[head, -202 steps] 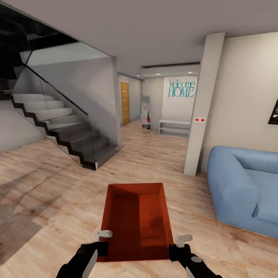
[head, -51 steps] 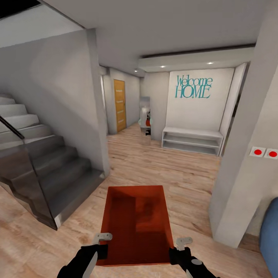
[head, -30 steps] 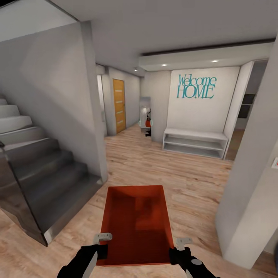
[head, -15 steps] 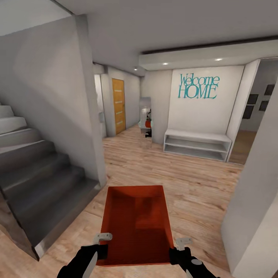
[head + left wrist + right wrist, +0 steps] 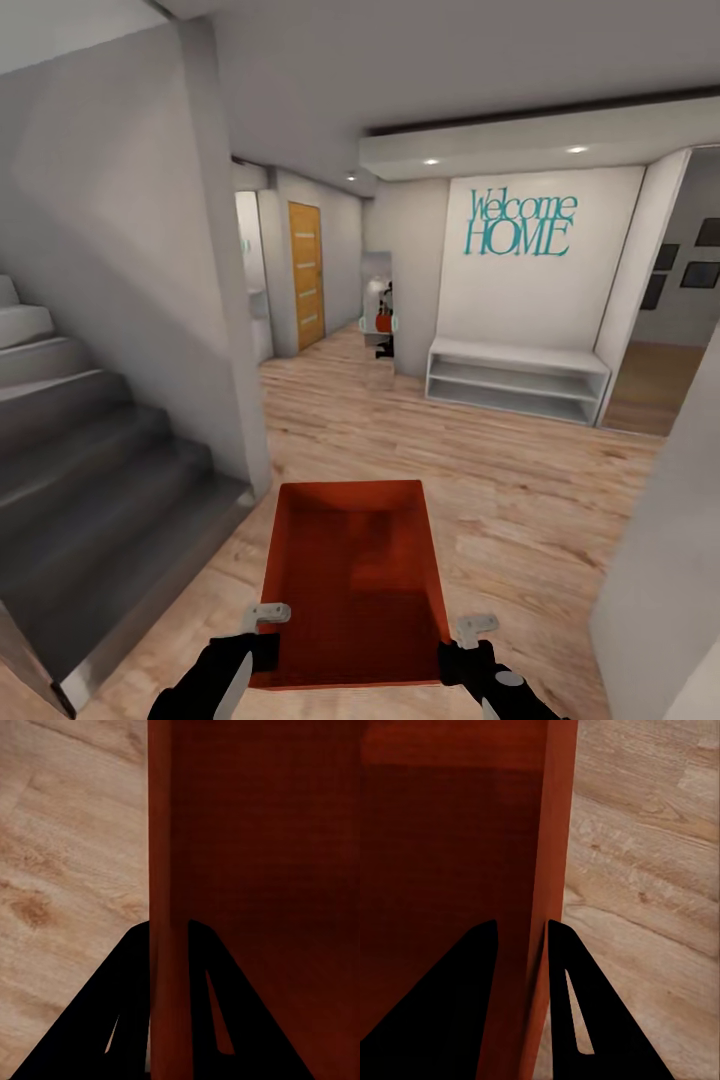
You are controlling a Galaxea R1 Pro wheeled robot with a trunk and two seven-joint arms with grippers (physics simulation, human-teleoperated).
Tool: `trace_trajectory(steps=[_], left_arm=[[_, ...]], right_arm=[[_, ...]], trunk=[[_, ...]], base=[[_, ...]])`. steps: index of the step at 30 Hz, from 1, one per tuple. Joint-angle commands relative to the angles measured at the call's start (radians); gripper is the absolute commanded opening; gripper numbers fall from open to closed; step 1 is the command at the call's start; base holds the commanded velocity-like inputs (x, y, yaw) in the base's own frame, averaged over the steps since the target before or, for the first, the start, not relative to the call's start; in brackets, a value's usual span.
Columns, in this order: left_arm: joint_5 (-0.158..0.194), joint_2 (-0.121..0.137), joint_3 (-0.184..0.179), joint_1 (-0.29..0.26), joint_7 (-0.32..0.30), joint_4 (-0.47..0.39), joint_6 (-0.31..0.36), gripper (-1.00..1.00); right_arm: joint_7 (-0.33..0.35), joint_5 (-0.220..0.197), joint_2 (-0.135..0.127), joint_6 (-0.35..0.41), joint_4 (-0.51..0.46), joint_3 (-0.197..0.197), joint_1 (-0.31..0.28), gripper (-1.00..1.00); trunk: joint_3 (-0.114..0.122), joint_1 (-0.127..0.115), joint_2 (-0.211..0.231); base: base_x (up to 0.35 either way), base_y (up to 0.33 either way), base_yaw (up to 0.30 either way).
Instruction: Move the two storage containers from the living room to the garage. In the garage, place one container on the floor and stack the other container on top of it (either order is fine).
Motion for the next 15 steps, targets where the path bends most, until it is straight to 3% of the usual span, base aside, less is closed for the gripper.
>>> trace_trajectory(steps=[1,15], left_arm=[[-0.026,-0.003,0.016,-0.001,0.005,-0.028,0.007,-1.00],[-0.026,-0.003,0.016,-0.001,0.005,-0.028,0.007,-1.00]], right_arm=[[0.001,-0.007,0.002,-0.001,0.003,0.019,0.001,-1.00],[0.001,-0.007,0.002,-0.001,0.003,0.019,0.001,-1.00]], trunk=[[0.000,0.001,-0.001],[0.000,0.001,-0.001]], base=[[0.325,0.000,0.000],[0.325,0.000,0.000]])
